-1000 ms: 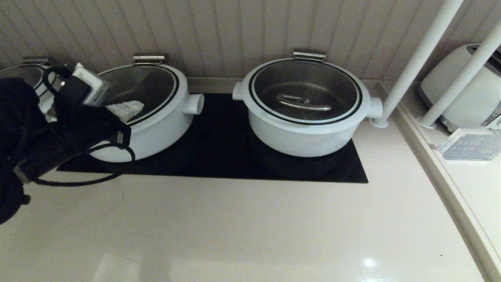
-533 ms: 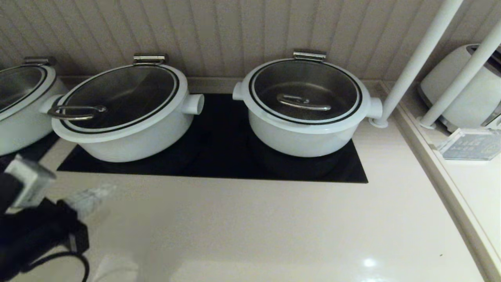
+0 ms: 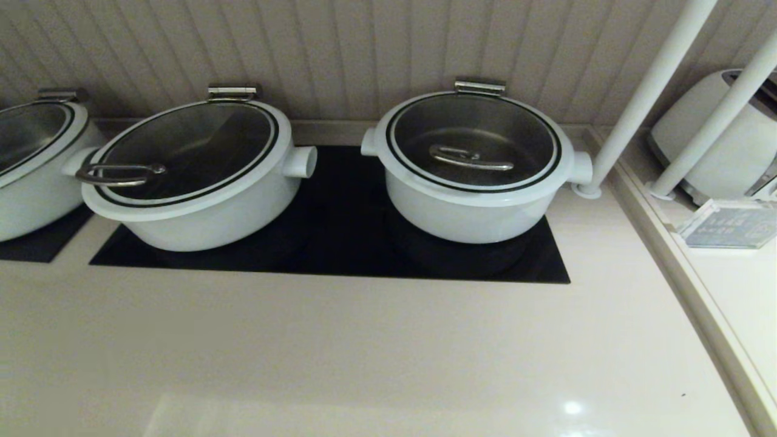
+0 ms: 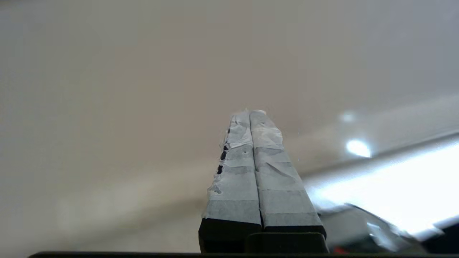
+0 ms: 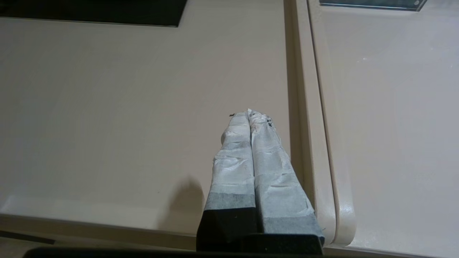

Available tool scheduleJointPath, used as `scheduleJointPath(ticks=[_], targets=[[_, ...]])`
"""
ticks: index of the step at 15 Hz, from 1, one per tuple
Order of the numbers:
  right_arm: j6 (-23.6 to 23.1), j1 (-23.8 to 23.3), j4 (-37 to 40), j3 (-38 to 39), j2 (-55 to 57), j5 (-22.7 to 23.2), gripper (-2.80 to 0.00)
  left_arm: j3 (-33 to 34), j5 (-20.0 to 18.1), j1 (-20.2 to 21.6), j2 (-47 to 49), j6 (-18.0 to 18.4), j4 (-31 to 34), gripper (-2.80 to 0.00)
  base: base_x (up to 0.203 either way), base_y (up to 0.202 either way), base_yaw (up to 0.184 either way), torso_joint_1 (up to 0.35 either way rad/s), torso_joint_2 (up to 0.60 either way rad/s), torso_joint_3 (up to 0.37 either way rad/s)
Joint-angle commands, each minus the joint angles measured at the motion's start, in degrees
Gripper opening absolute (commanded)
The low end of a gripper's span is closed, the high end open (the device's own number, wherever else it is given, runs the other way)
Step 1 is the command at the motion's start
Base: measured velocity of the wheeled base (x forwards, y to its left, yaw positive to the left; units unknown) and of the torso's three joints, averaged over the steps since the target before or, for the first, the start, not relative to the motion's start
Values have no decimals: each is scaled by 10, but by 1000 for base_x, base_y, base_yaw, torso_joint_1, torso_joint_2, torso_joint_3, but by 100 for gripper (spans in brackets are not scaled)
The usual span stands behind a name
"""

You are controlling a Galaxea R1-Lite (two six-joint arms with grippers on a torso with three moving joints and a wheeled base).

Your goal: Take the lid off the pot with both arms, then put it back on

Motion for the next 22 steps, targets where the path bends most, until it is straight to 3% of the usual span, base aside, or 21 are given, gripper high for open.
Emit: scheduleJointPath(ticks=[1, 4, 6, 10, 12, 14, 22], targets=[[0, 0, 0, 0, 1, 0, -280, 2, 1, 10, -101, -9, 20, -280, 0, 0, 0, 0, 0, 0], [0, 0, 0, -1, 1, 0, -280, 1, 12, 16, -187, -22, 27, -280, 0, 0, 0, 0, 0, 0], [0, 0, 0, -1, 1, 0, -280, 1, 50, 17, -188, -49, 33, -280, 0, 0, 0, 0, 0, 0], [0, 0, 0, 0, 1, 0, -280, 5, 101, 17, -188, -44, 32, -280, 0, 0, 0, 0, 0, 0], [0, 0, 0, -1, 1, 0, -280, 19, 143, 17, -188, -14, 27, -280, 0, 0, 0, 0, 0, 0], [0, 0, 0, -1, 1, 0, -280, 23, 121, 17, -188, 34, 27, -280, 0, 0, 0, 0, 0, 0], [0, 0, 0, 0, 1, 0, -280, 25, 115, 18, -188, 37, 25, -280, 0, 0, 0, 0, 0, 0]])
